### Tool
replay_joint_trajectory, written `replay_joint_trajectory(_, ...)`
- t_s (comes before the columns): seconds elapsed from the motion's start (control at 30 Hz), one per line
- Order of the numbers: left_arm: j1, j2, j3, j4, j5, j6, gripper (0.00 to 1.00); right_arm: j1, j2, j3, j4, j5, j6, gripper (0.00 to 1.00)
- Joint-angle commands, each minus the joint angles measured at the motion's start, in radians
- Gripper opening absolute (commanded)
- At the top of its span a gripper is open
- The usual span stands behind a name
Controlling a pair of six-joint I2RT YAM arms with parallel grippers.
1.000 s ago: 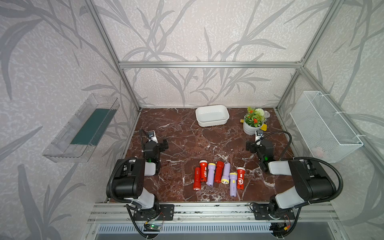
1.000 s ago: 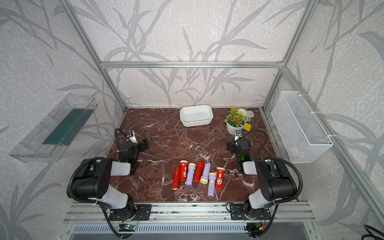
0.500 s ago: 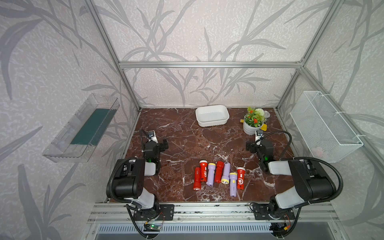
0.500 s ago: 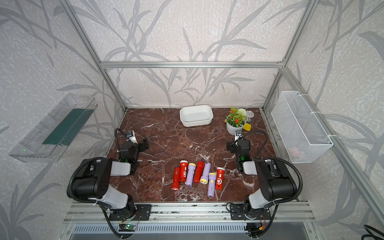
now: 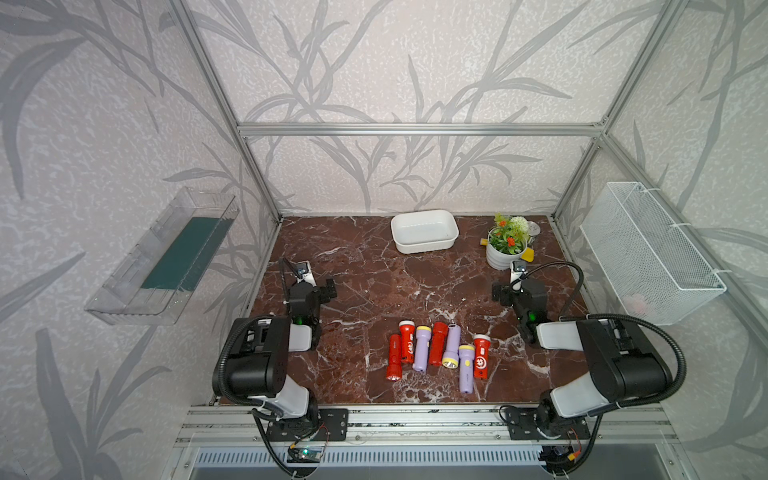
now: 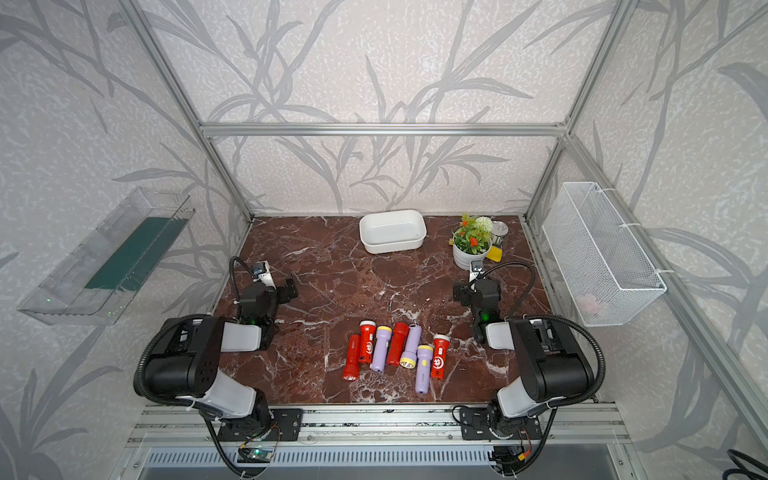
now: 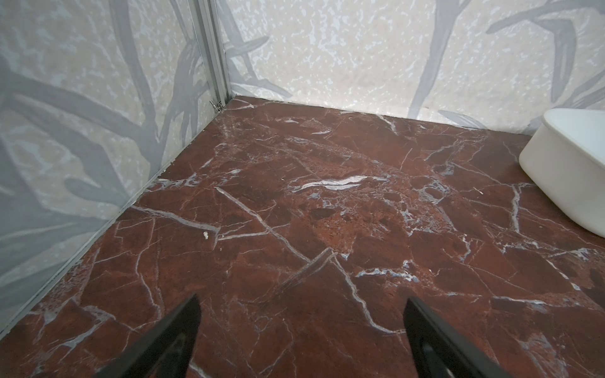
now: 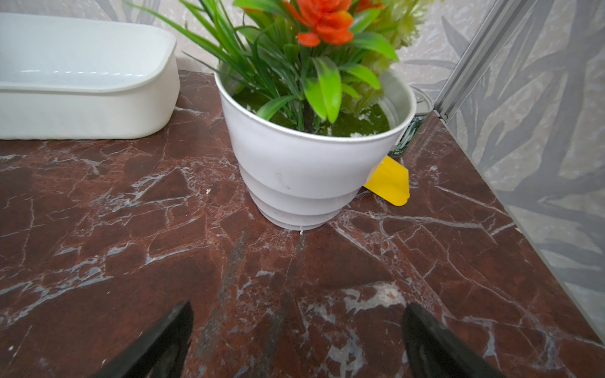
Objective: Put the flashlights into the storage boxes
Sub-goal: Move the storage box to the center of the board.
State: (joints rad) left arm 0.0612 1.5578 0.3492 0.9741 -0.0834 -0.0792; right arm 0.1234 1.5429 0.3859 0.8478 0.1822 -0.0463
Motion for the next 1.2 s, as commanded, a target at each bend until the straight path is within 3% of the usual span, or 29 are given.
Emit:
replay_joint_trajectory(0.0,0.002,0.005,0.012,-0.002,0.010,0.010,0.99,0.004,-0.001,0.010,0.014,-0.003,-0.003,0.99)
replay_joint_trajectory(0.53,0.002,0.002,0.007,0.004,0.010,0.016,0.97,0.021,-0.014,-0.003,0.032,-0.025,-0.041,0.99)
replay_joint_trajectory(0.67,-0.010,-0.107,0.035,-0.136,0.044,0.045,0.93,0.047,-0.061,-0.008,0.027,0.042,-0.055,0.99)
replay_joint_trajectory(0.83,-0.062,-0.211,0.065,-0.276,0.032,0.108,0.91,0.195,-0.177,0.151,-0.358,0.191,-0.123,0.99)
replay_joint_trajectory(0.97,-0.088,-0.292,0.129,-0.424,0.080,0.079,0.90,0.256,-0.223,0.264,-0.593,0.203,-0.033,0.94)
replay_joint_trajectory(1.17,-0.180,-0.320,0.206,-0.494,0.130,-0.039,0.90,0.315,-0.206,0.459,-0.839,0.164,0.061,0.85)
